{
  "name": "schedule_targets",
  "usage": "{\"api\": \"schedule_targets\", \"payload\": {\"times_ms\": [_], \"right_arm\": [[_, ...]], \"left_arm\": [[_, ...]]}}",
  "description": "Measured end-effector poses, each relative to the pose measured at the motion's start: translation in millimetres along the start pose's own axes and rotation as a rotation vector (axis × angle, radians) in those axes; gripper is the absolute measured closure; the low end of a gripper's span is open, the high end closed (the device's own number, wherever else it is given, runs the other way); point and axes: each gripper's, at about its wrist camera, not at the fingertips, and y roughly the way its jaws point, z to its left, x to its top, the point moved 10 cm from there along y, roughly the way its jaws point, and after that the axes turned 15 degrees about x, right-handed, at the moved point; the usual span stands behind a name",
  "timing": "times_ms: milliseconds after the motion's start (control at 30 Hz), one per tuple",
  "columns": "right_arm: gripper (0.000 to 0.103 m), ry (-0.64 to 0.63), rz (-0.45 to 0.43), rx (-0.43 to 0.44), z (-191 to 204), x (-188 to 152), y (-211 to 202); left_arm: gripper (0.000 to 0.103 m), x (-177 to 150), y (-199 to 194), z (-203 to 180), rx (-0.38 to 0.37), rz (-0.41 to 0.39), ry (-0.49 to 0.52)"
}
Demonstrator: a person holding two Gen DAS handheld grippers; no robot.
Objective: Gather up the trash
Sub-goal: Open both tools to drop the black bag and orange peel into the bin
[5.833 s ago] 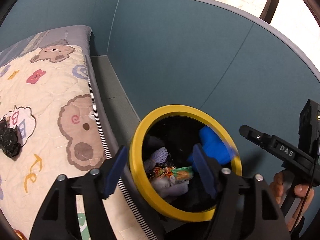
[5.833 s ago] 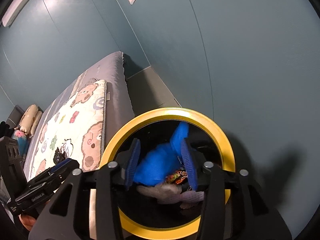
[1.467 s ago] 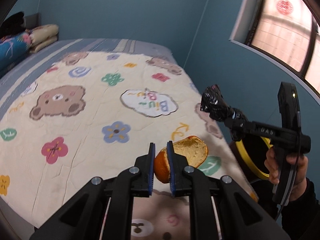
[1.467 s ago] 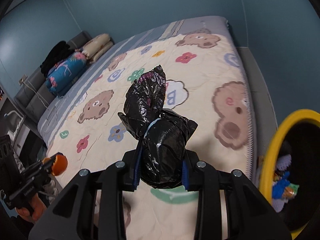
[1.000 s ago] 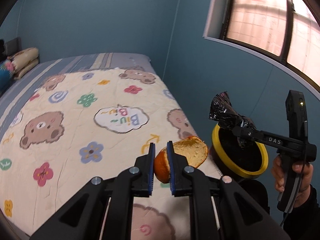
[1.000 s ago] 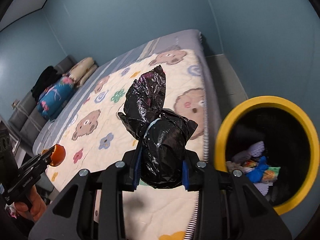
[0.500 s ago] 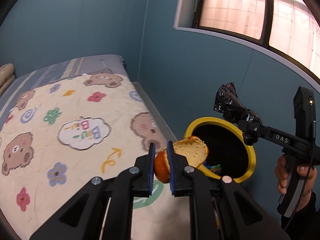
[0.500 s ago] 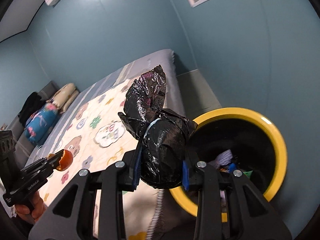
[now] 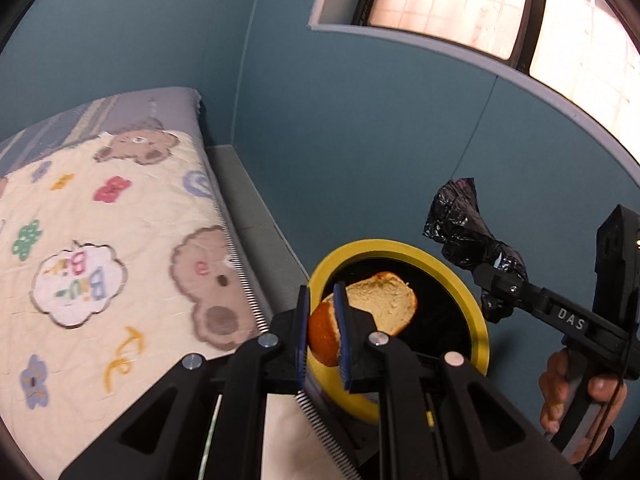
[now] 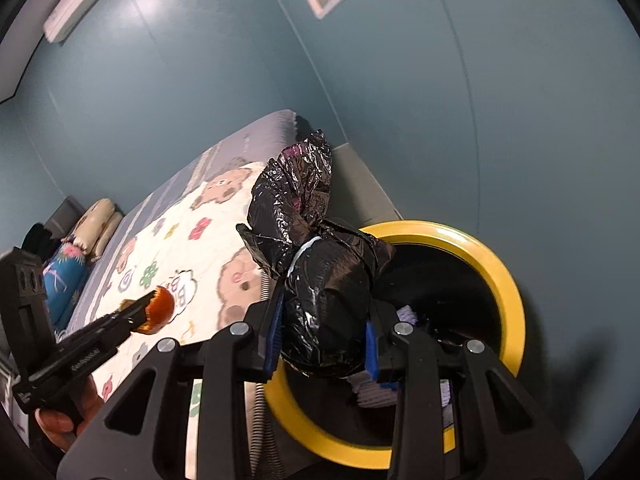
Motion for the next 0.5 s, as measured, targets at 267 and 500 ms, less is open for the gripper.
{"api": "schedule_targets", "payload": {"times_ms": [267, 500], "right_arm": [[0.07, 0.024, -0.016, -0.067, -18.4, 0.3, 8.7], [0.061, 0.034, -0.015, -0.104, -31.6, 0.5, 10.6]], "left_arm": [[0.092, -4.1, 44.7, -36.6, -0.055, 0.076, 0.009], [0.073, -6.3, 56.6, -45.3, -0.087, 0.112, -0.004]]}}
